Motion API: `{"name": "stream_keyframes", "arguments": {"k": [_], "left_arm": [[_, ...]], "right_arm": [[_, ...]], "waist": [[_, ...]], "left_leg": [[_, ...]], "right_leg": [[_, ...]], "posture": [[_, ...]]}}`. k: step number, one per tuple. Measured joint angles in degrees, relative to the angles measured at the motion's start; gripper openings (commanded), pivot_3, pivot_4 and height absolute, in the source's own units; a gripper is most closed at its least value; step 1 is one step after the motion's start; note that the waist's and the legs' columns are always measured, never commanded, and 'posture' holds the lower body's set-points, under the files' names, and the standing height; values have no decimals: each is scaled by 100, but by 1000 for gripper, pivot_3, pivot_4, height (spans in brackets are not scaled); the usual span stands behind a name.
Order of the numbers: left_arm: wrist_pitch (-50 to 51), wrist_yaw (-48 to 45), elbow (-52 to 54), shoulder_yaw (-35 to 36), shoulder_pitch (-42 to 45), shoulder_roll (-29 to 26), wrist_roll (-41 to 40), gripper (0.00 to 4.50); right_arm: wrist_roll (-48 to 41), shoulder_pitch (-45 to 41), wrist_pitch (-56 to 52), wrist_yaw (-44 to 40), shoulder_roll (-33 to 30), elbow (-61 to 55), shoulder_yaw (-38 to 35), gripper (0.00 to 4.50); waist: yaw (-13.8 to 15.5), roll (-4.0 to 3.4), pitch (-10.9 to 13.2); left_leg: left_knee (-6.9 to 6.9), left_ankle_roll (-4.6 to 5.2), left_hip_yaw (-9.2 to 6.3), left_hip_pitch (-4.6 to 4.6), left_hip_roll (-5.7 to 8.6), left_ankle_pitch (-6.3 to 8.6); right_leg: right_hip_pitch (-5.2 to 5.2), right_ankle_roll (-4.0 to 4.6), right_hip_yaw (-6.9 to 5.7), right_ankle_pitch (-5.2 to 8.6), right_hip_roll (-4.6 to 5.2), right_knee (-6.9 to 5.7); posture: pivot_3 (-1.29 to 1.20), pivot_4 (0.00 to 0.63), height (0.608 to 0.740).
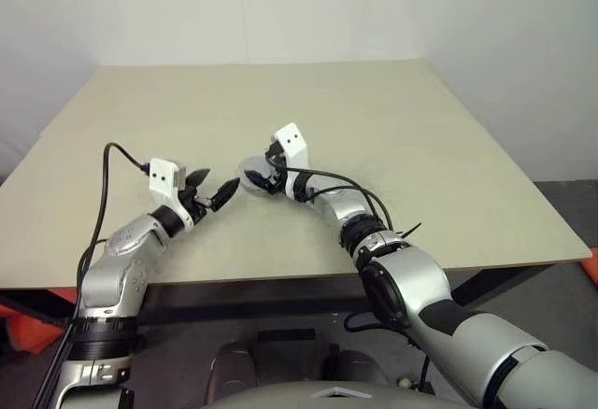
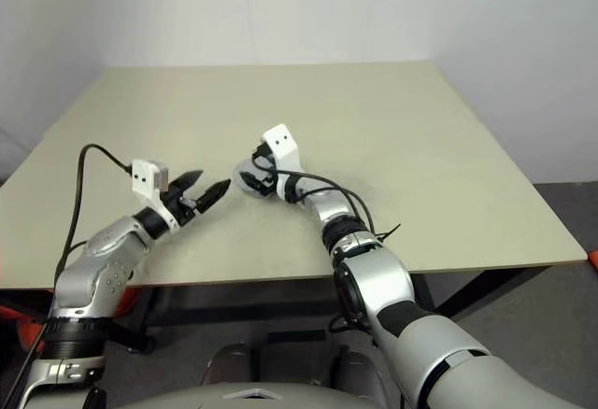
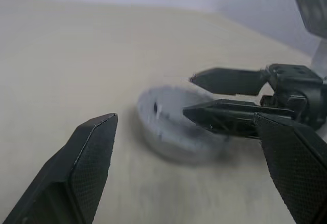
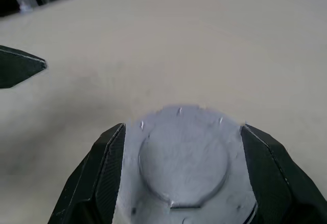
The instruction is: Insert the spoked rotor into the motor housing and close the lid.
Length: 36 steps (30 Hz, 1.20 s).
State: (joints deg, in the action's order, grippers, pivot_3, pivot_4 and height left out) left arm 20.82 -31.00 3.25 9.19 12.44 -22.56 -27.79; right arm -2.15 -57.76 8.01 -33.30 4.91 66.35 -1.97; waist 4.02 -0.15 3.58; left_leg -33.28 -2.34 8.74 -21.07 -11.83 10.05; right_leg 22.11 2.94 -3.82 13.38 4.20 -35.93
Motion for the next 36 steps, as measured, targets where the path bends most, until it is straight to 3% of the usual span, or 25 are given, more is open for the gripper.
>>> {"name": "stream_keyframes", "arguments": {"k": [8,15,20,33,36], "left_arm": [[-989,-421,-1534,-418,793,-45,894,4500],[-1956,-646,-3251,-1025,1946,237,1768,4500],[-2236,-760,-4130,-1247,2237,482,2056,4500],[-2310,-741,-4398,-1273,2380,710,2220,4500],[-2274,-713,-4344,-1238,2351,700,2224,3868]], "right_arm": [[-359,-288,-55,250,-692,-711,-465,4023],[-385,-244,-60,491,-852,-732,-511,4023],[-408,-93,-95,530,-925,-939,-510,4023],[-409,13,-183,634,-944,-1100,-500,4023],[-409,14,-183,670,-930,-1100,-496,4049]], "waist": [[23,0,0],[30,0,0],[34,0,0],[149,0,0],[145,0,0]], "left_leg": [[0,0,1,-6,4,-1],[0,-1,3,-14,4,-2],[0,4,2,-23,3,0],[0,6,3,-20,4,1],[0,6,3,-19,3,1]], "right_leg": [[2,0,1,0,0,7],[10,1,3,0,1,8],[22,4,4,1,1,8],[21,6,4,2,4,8],[21,6,4,2,4,7]], "posture": [[0,0,740],[0,0,740],[0,0,740],[0,0,740],[0,0,740]]}}
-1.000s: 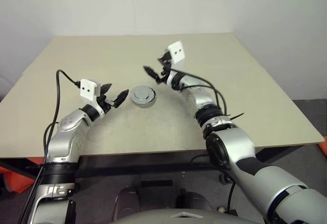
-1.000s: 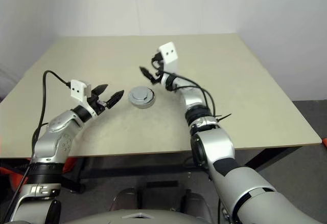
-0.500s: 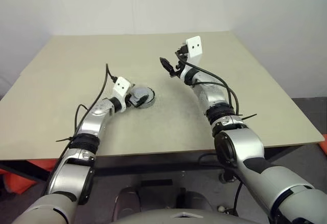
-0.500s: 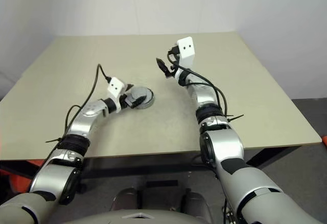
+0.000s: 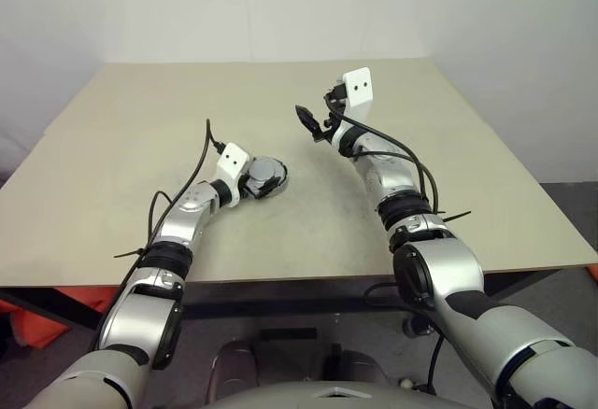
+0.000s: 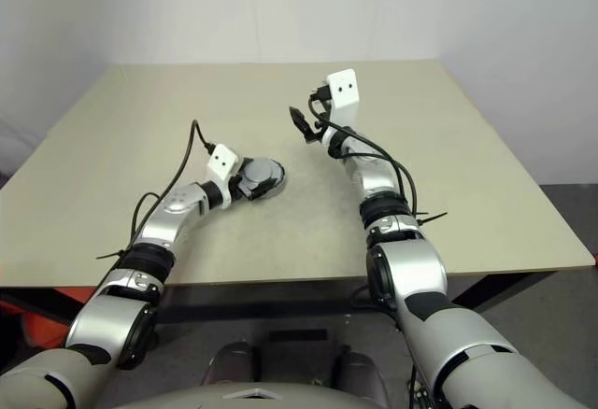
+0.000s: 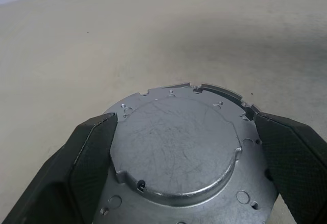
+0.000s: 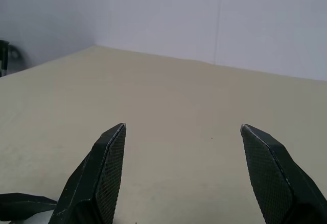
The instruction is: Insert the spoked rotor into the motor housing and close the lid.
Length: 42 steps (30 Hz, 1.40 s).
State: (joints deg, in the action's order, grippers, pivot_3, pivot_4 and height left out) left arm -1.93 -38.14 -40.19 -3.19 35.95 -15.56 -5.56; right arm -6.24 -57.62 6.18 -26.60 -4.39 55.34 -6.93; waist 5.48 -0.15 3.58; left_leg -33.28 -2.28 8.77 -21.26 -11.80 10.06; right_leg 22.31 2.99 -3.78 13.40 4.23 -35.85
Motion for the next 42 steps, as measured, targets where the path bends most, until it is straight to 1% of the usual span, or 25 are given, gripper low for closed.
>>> {"name": "stream_keyframes", "arguments": {"k": [2,3,12,16,22,31,37,42], "left_arm": [[22,9,15,51,-16,-33,-4,3258],[36,7,27,57,-21,-32,-5,3195],[153,26,62,51,-12,-23,17,3195],[222,17,36,58,31,64,16,3195],[263,24,-172,64,211,290,55,3195],[270,-58,-232,-26,351,633,266,3195],[442,-335,-25,-189,340,752,298,3195],[645,-625,348,-364,199,806,294,3195]], "right_arm": [[0,1,0,14,9,0,20,4049],[0,1,0,24,23,0,29,4049],[0,6,3,67,70,0,40,4049],[0,20,5,78,62,0,39,4049],[0,23,6,80,61,0,46,4049],[0,38,6,107,43,0,49,4049],[0,53,6,125,42,0,50,4049],[0,53,6,145,40,0,50,4049]], "waist": [[1,0,0],[2,0,0],[2,0,0],[4,0,0],[101,-1,0],[326,-2,-1],[342,-2,-1],[325,-2,-1]], "left_leg": [[1,0,0,0,0,0],[1,0,0,-1,1,0],[1,0,0,2,0,0],[1,0,0,2,1,0],[0,2,2,3,12,1],[0,11,1,-4,17,5],[1,15,0,-13,25,8],[2,16,-1,-16,22,9]], "right_leg": [[0,0,0,0,0,0],[0,0,0,0,0,1],[-2,0,1,0,0,0],[-3,0,1,0,1,1],[-17,0,1,0,12,7],[-21,-1,0,1,19,13],[-19,-3,-1,1,25,14],[-13,-3,-5,2,24,14]], "posture": [[0,0,740],[0,0,740],[0,0,740],[0,0,740],[0,0,740],[0,0,740],[0,0,740],[0,0,740]]}}
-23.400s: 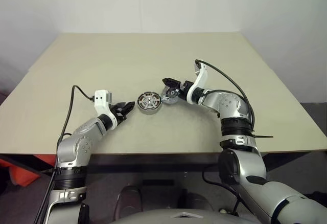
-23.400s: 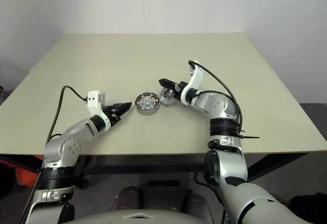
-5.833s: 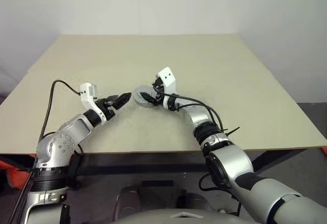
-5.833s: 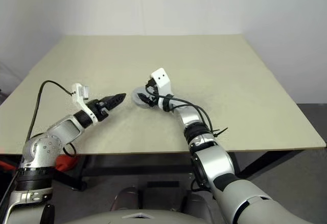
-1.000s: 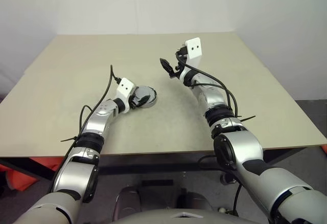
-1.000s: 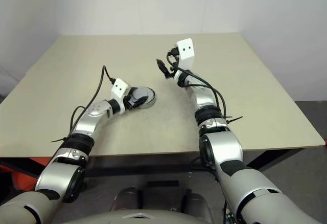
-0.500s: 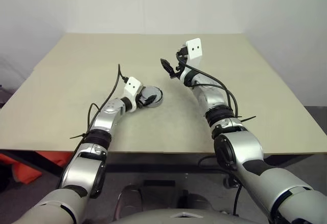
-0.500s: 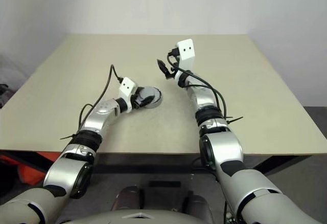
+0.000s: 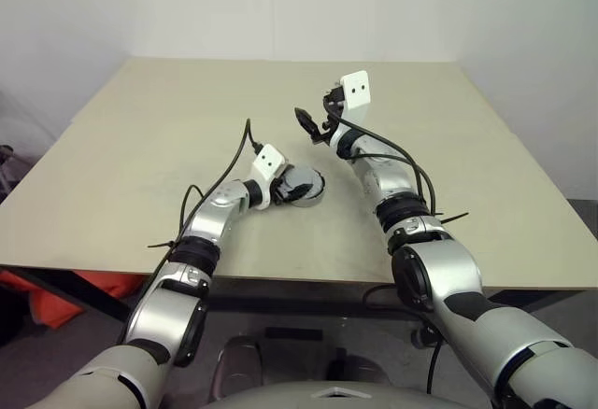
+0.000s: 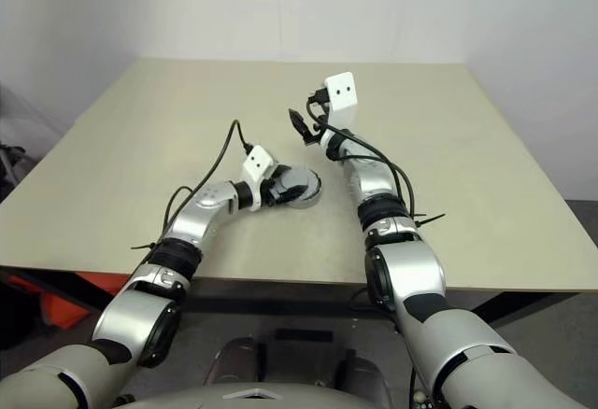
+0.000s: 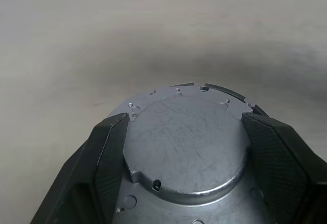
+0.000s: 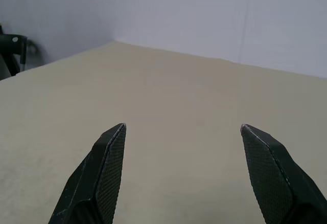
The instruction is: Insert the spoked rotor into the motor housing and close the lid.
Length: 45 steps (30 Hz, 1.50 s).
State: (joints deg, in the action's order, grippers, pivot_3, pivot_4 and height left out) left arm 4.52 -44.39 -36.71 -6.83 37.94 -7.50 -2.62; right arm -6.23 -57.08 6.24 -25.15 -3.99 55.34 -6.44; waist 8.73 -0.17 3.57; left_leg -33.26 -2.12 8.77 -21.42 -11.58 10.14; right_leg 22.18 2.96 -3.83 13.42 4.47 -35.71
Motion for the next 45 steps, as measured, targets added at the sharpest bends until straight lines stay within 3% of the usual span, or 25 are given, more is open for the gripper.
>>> {"name": "stream_keyframes", "arguments": {"k": [12,16,17,26,39,45], "left_arm": [[252,-268,624,-148,-336,-122,-74,3195],[275,-273,721,-122,-423,-171,-144,4460],[278,-239,741,-128,-435,-167,-142,4489],[299,152,769,41,-515,-239,-232,4489],[677,598,2114,949,-1251,-853,-982,4489],[775,738,2227,1136,-1412,-990,-1060,4489]], "right_arm": [[0,0,3,9,17,0,1,4049],[0,0,3,8,17,0,0,4049],[0,0,3,7,19,0,0,4049],[0,0,3,-71,70,0,49,4049],[0,695,-179,-628,-15,-503,275,4049],[0,748,-278,-628,-15,-746,319,4049]], "waist": [[-107,0,0],[-163,0,0],[-168,0,0],[-281,-2,1],[-364,-3,2],[-323,-4,2]], "left_leg": [[8,3,1,0,-6,2],[8,4,0,1,-6,3],[8,4,1,2,-7,2],[8,-14,1,16,-17,-9],[15,-14,2,17,-23,-10],[15,-10,4,30,-21,-7]], "right_leg": [[10,0,0,0,-6,1],[10,0,0,0,-6,1],[10,1,1,0,-6,1],[9,1,4,0,-14,-6],[17,7,7,3,-23,-6],[2,7,8,3,-23,-5]], "posture": [[0,0,740],[0,0,740],[0,0,740],[0,0,740],[0,0,740],[0,0,740]]}}
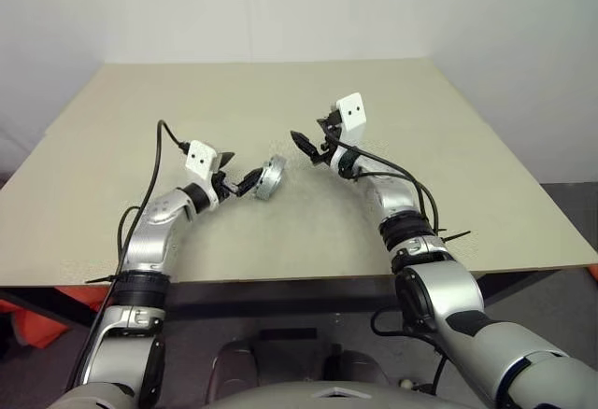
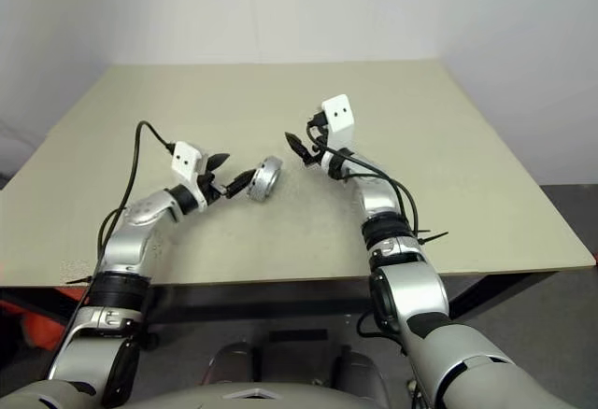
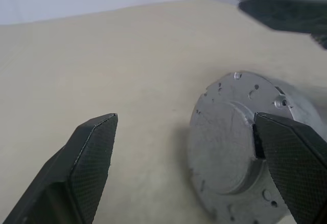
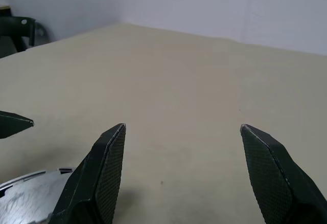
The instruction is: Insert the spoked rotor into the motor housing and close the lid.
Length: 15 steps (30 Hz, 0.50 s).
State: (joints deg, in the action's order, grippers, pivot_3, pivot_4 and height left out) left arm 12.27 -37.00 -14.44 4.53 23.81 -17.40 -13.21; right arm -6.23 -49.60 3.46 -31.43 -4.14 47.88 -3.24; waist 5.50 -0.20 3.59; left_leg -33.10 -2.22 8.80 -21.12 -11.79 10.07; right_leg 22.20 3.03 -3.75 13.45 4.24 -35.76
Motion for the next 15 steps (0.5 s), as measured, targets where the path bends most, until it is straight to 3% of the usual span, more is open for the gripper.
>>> {"name": "stream_keyframes", "arguments": {"k": [15], "left_arm": [[152,-57,81,-500,42,308,-35,4489]], "right_arm": [[0,-2,-22,72,-8,-4,10,4049]], "waist": [[-30,0,0]], "left_leg": [[4,-6,-1,-6,-2,-4]], "right_leg": [[11,0,2,0,-1,1]], "posture": [[0,0,740]]}}
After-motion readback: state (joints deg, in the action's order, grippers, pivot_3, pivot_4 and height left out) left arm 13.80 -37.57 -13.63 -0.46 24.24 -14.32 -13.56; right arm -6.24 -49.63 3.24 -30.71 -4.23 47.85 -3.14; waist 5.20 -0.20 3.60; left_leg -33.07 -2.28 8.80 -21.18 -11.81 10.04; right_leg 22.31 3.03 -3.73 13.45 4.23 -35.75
